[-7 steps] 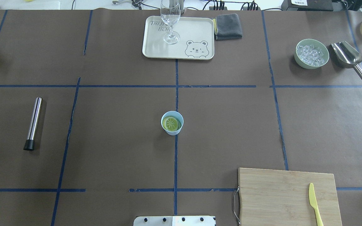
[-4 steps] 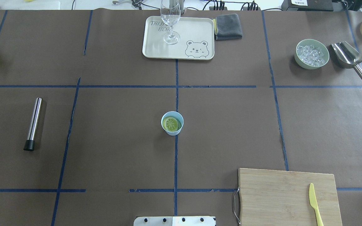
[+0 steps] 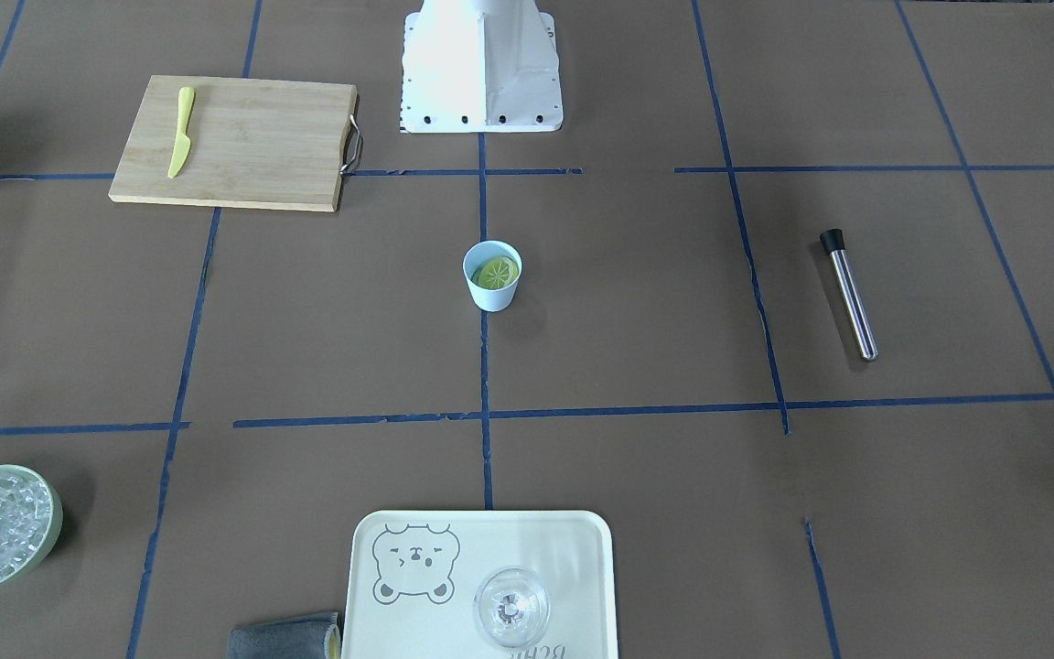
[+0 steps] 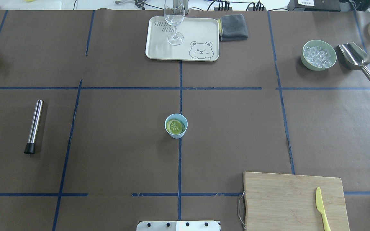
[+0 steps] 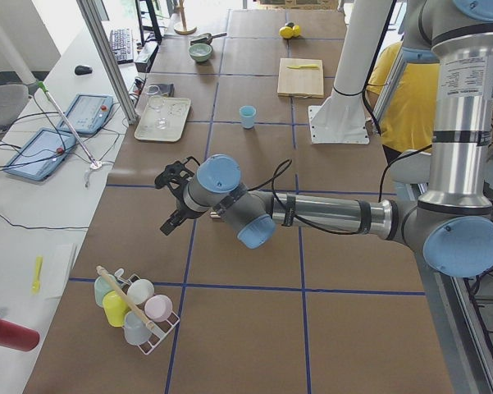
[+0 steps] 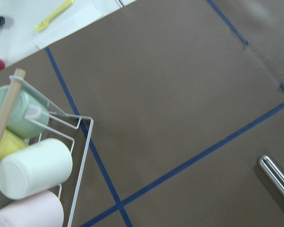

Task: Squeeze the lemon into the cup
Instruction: 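Move the left gripper toward the metal muddler rod, then grasp the metal muddler rod with the left gripper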

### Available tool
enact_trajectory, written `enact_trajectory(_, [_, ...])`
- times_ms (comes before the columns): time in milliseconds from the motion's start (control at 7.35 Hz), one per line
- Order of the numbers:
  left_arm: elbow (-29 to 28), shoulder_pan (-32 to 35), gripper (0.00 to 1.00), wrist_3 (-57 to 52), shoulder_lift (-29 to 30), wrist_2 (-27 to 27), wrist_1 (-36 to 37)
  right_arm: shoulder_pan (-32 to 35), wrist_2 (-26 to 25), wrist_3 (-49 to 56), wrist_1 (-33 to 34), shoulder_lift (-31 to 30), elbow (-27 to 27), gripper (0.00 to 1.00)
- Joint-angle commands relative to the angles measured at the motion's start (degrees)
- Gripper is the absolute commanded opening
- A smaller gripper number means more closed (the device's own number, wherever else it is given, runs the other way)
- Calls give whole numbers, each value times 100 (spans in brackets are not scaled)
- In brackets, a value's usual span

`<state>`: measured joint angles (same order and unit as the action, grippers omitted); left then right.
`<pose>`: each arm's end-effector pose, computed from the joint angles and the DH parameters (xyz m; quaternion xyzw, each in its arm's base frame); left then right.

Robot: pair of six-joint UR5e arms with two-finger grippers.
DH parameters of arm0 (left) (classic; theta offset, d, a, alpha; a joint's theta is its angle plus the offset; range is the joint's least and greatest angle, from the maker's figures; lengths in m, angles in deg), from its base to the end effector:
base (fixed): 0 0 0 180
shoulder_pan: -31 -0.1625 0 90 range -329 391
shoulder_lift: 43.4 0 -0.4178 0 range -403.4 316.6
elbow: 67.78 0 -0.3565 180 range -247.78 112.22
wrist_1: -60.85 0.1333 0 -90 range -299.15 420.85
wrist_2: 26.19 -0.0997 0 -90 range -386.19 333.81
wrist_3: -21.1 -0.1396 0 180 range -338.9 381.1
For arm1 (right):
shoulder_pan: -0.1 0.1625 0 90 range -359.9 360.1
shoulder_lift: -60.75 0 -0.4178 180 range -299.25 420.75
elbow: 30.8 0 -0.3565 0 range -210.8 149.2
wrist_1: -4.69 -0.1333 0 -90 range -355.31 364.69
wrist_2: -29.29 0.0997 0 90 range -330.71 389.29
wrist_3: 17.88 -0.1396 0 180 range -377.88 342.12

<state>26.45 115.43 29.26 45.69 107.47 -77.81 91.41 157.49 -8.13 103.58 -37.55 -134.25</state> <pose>0.0108 -0.4915 0.5433 0.3639 0.3805 0.1441 0.8379 0.0558 -0.3859 0.6599 0.0008 -0.3285 -0.0588 0.9427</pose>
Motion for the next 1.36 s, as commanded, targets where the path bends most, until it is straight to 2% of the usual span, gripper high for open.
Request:
enact_trajectory(0, [-18,-1003,100,1820,-6,-548,-381,-8,-6,1,-1,12,9,100])
enact_trajectory(136, [16,-1425,100,2753,-6,-900,-390,-8,-6,1,-1,12,35,100])
enact_trajectory(272, [-1,-1856,95,3423,-6,-1191,-373,-8,3,9,-10,12,131,100])
enact_trajectory(408, [-53,-2199,77,4143,-6,-1533,-355,1,-5,18,-10,21,149,100])
enact_trajectory(544, [-106,-2577,67,4594,21,-1823,-259,-8,-6,18,-10,21,141,100])
enact_trajectory(816, [-290,-3132,67,4801,91,-2334,-48,-8,-6,18,-10,21,141,100])
enact_trajectory(1224, [-458,-3554,67,4993,214,-2591,-47,-8,3,27,-10,21,141,100])
